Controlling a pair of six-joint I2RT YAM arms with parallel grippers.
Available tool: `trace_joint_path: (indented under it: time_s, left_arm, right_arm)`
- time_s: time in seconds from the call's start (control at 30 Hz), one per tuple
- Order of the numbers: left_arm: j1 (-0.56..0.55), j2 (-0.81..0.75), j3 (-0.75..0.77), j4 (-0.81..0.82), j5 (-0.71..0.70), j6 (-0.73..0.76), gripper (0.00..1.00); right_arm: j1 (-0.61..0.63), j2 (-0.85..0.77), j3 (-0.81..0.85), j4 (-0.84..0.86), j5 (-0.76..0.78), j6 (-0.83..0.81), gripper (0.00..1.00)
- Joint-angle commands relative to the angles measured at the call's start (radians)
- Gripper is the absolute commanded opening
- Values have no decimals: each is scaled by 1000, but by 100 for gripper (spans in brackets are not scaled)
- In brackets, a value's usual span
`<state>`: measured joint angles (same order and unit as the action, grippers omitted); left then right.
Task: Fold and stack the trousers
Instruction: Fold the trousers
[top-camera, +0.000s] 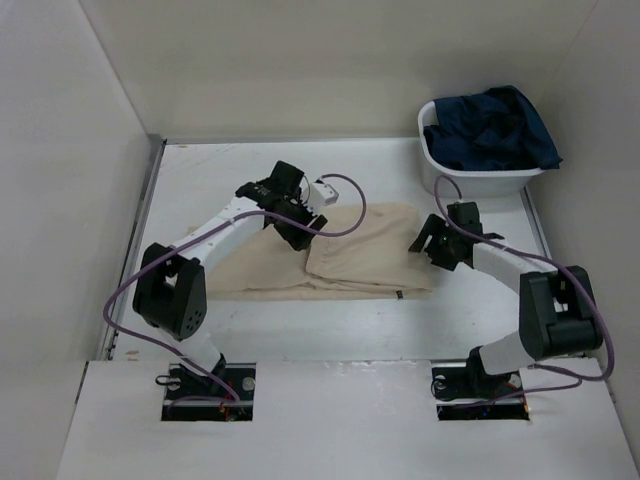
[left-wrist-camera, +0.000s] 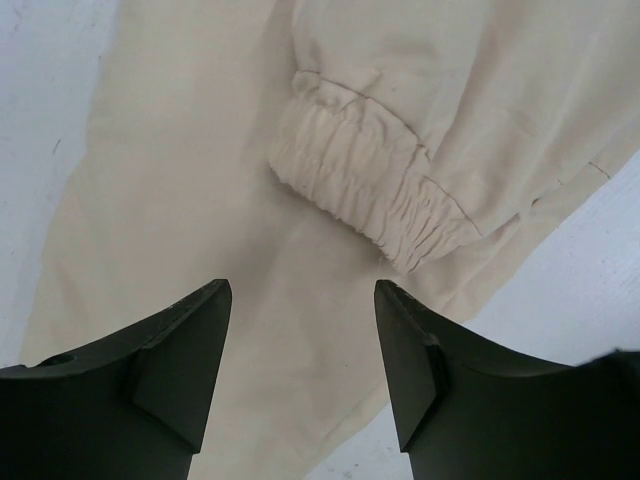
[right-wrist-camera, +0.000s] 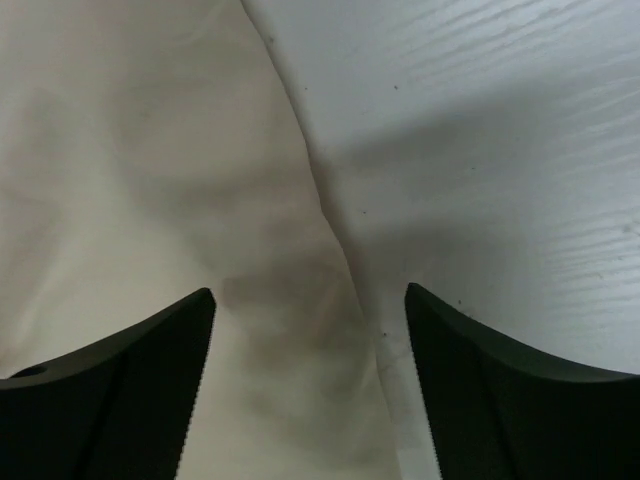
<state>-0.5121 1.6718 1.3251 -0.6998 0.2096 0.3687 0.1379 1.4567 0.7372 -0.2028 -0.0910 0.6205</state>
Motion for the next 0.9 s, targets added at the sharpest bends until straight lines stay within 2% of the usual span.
trace_joint_path:
  time_s: [0.0,0.03,0.17,0.2,0.33,0.37,0.5,0.57,0.7,0.87]
  left_arm:
    - [11,-41,51,20,17,-28,59]
    - [11,-38,57,28,13,-31,59]
    - [24,-37,66,31,-12,-33,59]
    - [34,-41,62,31,-22,-28,59]
    - [143,-72,40,19,-90,-13,59]
    - [189,-84,34,17,-105,-13,60]
    - [437,-106,-4,7,-119,-10,62]
    - [519,-77,-20,-12,-142,2,59]
    - [553,-29,-76,29,-225,4,59]
    - [496,19,-81,52,-219,-33,59]
  right_arm:
    - [-8,45,31,98,-88,-22,75]
    - [-10,59,43,95,-90,-27,72]
    - [-10,120,106,39,-89,-44,52]
    - [-10,129,117,26,-88,-50,45]
    - [-14,157,154,-13,-101,-64,4]
    - [-14,162,165,-27,-102,-68,0]
    - [-33,111,182,-69,-76,-103,0]
    - [-57,53,198,-130,-52,-145,0]
    - [-97,-68,275,-300,17,-257,0]
    - [-133,-186,430,-532,69,-401,0]
